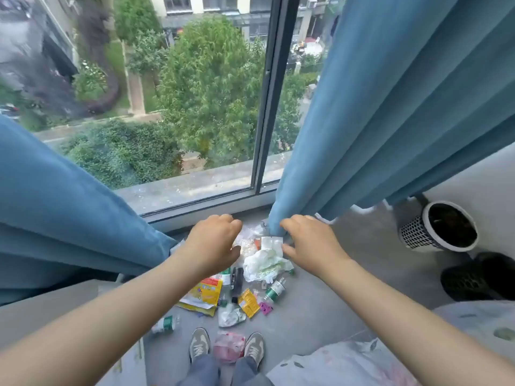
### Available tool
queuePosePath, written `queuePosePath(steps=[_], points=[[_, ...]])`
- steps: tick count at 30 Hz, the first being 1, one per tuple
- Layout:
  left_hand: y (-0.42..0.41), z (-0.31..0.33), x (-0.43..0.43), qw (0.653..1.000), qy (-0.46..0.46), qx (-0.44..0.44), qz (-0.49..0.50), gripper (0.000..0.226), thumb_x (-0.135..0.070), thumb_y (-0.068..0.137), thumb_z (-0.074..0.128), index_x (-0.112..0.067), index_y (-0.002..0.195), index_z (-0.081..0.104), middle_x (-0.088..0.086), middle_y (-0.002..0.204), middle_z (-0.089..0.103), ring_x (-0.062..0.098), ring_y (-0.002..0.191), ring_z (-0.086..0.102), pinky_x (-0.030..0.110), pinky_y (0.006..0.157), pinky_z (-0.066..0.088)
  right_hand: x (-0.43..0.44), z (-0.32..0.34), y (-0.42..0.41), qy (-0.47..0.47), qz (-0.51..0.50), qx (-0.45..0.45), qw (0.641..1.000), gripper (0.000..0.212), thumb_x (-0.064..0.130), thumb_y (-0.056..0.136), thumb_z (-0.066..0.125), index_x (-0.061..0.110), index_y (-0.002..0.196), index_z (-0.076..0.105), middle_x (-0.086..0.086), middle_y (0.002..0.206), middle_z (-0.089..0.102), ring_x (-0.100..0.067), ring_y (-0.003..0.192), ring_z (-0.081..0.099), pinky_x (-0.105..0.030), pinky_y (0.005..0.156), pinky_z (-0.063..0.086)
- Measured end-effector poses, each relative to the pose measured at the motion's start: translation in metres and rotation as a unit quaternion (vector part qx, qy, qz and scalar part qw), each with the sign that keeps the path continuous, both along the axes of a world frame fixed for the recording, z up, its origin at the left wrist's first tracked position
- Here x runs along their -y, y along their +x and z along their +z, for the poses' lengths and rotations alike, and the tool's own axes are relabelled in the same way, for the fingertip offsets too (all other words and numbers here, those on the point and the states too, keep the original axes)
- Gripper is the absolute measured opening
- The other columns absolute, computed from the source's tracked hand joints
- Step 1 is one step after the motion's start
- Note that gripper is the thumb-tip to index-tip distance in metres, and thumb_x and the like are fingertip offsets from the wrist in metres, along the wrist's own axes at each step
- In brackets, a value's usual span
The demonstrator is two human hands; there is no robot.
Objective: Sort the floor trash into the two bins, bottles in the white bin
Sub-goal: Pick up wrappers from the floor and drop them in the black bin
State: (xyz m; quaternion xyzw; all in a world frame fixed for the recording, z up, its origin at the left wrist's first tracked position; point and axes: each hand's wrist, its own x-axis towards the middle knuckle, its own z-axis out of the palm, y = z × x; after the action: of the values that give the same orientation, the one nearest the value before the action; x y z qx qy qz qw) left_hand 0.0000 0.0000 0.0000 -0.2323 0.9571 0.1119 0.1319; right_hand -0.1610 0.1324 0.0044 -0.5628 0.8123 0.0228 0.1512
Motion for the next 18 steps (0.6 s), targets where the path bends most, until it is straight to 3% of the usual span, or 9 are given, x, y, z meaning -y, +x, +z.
queuePosePath(steps=[8,12,15,18], points=[[0.08,-0.054,0.025,0.992,0.025,0.025,0.119,0.024,-0.033,0.09,0.048,-0.013,0.104,0.051,0.003,0.105,0.055,0.025,0.1,0.054,0.032,0.07,0.038,0.054,-0.065,0.064,0.059,0.089,0.038,0.994,0.028,0.028,0.089,0.052,0.016,0.114,0.053,-0.004,0.113,0.057,-0.026,0.108,0.053,-0.035,0.076,0.043],[0.123,-0.101,0.033,0.982,0.068,0.061,0.163,0.03,-0.034,0.09,0.048,-0.014,0.112,0.052,0.005,0.11,0.055,0.028,0.106,0.054,0.038,0.081,0.048,0.072,-0.109,0.101,0.105,0.107,0.043,0.988,0.029,0.027,0.088,0.052,0.015,0.114,0.054,-0.004,0.113,0.058,-0.027,0.108,0.053,-0.035,0.072,0.043],[0.152,-0.139,0.033,0.972,0.099,0.088,0.193,0.029,-0.032,0.089,0.051,-0.016,0.113,0.052,0.006,0.115,0.055,0.028,0.11,0.053,0.038,0.085,0.046,0.08,-0.149,0.125,0.126,0.112,0.05,0.984,0.026,0.024,0.088,0.05,0.013,0.111,0.055,-0.005,0.109,0.058,-0.027,0.106,0.054,-0.033,0.067,0.038],[0.174,-0.179,0.027,0.96,0.131,0.109,0.223,0.022,-0.029,0.09,0.05,-0.014,0.105,0.051,0.008,0.114,0.056,0.029,0.109,0.053,0.035,0.082,0.043,0.081,-0.193,0.145,0.15,0.114,0.067,0.98,0.028,0.025,0.087,0.053,0.014,0.113,0.056,-0.006,0.106,0.059,-0.028,0.104,0.055,-0.034,0.07,0.044]])
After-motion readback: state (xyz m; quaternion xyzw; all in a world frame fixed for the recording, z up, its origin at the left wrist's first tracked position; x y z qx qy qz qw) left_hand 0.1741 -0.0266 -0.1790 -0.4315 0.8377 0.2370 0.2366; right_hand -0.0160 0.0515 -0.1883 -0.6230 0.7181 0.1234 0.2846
